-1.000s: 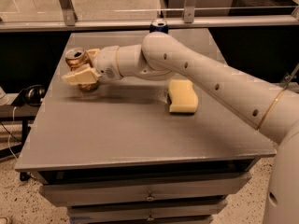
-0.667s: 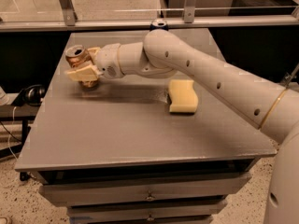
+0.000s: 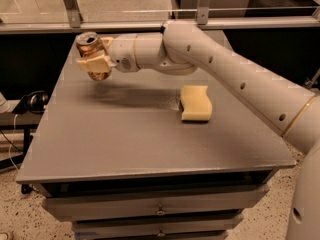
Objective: Pick orange can
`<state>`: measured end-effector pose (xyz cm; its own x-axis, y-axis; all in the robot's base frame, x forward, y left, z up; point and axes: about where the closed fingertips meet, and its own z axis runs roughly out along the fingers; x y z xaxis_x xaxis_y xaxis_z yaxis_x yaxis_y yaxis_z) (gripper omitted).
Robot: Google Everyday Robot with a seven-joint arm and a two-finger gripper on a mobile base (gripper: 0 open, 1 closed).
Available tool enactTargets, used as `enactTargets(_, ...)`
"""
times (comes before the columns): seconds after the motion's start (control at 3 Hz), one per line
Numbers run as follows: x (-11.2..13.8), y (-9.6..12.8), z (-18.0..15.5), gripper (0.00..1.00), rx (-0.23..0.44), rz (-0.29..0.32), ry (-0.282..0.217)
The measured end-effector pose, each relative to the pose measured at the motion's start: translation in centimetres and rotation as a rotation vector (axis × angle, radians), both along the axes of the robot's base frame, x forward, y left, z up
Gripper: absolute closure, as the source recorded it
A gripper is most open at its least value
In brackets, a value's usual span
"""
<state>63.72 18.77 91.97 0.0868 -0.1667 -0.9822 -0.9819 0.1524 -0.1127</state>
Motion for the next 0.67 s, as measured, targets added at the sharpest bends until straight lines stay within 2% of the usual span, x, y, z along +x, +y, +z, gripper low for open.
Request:
enactTargets(0.33, 0.78, -1.79, 4.61, 1.00, -0.001, -0.022, -0.060)
enactTargets(0.67, 1.00, -2.06, 5.44, 1.00, 0.004, -0.027, -0.071)
